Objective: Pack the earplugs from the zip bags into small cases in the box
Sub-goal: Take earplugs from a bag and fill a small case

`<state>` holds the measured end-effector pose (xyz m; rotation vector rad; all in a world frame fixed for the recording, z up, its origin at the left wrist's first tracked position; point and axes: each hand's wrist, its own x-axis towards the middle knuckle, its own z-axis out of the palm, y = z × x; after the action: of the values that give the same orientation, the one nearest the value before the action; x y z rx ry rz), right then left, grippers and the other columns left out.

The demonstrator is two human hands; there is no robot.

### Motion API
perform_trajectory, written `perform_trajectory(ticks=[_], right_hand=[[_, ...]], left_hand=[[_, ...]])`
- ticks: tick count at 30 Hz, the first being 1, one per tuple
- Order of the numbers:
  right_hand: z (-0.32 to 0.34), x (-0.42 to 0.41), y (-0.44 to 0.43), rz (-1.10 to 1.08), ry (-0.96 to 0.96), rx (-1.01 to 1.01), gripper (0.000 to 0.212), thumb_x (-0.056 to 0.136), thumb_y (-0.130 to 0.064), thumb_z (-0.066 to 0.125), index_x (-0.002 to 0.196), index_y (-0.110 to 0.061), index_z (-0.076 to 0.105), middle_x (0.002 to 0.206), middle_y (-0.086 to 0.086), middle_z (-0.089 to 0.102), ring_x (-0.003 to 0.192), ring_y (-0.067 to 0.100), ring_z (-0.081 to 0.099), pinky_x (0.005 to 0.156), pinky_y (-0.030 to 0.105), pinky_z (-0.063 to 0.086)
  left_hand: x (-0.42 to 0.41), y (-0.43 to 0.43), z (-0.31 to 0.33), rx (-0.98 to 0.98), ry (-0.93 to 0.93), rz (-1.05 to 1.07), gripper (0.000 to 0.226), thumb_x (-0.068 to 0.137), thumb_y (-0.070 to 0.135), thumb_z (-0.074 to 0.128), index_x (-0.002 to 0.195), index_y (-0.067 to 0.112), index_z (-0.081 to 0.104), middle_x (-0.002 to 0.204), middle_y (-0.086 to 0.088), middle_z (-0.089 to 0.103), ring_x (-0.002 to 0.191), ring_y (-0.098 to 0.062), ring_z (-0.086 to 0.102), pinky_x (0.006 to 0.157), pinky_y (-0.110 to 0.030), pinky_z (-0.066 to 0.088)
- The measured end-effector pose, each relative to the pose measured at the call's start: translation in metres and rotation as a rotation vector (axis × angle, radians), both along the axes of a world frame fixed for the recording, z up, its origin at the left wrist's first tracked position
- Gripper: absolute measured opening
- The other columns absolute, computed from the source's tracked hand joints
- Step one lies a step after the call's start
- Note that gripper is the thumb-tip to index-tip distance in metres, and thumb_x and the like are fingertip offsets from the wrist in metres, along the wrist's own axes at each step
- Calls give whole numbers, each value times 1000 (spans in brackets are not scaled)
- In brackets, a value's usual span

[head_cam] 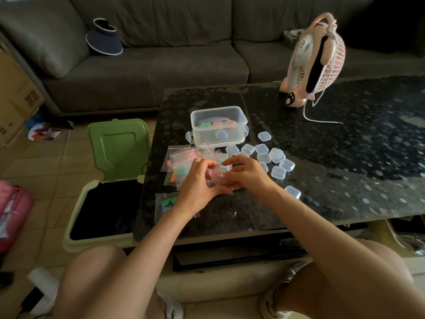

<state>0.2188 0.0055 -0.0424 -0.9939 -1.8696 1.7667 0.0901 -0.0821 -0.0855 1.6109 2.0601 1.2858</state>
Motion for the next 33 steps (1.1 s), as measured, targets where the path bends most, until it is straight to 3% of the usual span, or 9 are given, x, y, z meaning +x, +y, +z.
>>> perform_trajectory(ticks=[3,6,9,12,16,23,26,30,33], right_hand=[[4,-1,5,-74,61,-40,33,78,3,71,108,0,56,71,14,66,59,21,67,61,30,60],[5,-4,10,-132,90,-57,32,79,-1,72,107,-1,58,80,19,69,63,26,67,65,35,61],[3,-7,15,-201,78,-35,27,82,-6,70,107,-2,60,80,12,71,60,20,67,62,32,60],[1,-7,22,-227,84,-34,28,83,-10,71,107,-2,60,82,11,71,64,21,69,61,30,60],[1,-7,29,-239,68,-61,30,82,-12,71,108,-3,58,89,16,70,72,26,70,64,32,60],[18,-33,52,-259,46,-37,18,81,-7,72,89,-12,56,86,15,69,60,20,67,49,25,54],[31,-55,71,-305,91,-31,18,82,-5,71,88,-11,55,94,20,68,63,22,68,56,29,58],[54,-83,93,-332,157,-61,27,86,-6,67,110,-7,56,99,16,65,78,25,71,67,31,60],[52,-88,99,-264,-6,-1,41,87,-9,66,124,-8,50,107,16,62,82,26,70,68,32,60]], left_hand=[[-4,-1,0,53,5,82,53,76,34,74,114,5,51,120,-3,49,91,-13,58,67,-20,52],[-17,-5,1,54,45,296,43,80,29,73,110,6,52,112,-1,51,84,-15,61,65,-27,53],[-30,-11,-4,-56,214,456,40,80,30,73,106,7,53,108,-7,55,95,-21,55,73,-30,48],[-36,-14,-10,-178,381,423,46,80,44,69,106,9,54,111,-10,53,101,-24,49,76,-29,41],[-39,-16,-15,-302,424,369,54,72,46,74,110,14,53,118,-7,45,108,-24,45,83,-31,41],[-35,-16,-9,-140,418,374,15,84,23,66,92,12,60,100,-5,59,96,-24,57,78,-32,44],[-36,-17,-6,-81,412,383,6,84,14,64,85,10,60,90,-5,63,88,-24,60,73,-33,45],[-38,-17,-4,-54,392,405,4,83,11,65,82,9,61,84,-5,64,78,-23,61,68,-35,49],[-39,-19,-2,-23,366,433,7,80,8,68,84,7,62,81,-6,65,74,-21,60,66,-31,46]])
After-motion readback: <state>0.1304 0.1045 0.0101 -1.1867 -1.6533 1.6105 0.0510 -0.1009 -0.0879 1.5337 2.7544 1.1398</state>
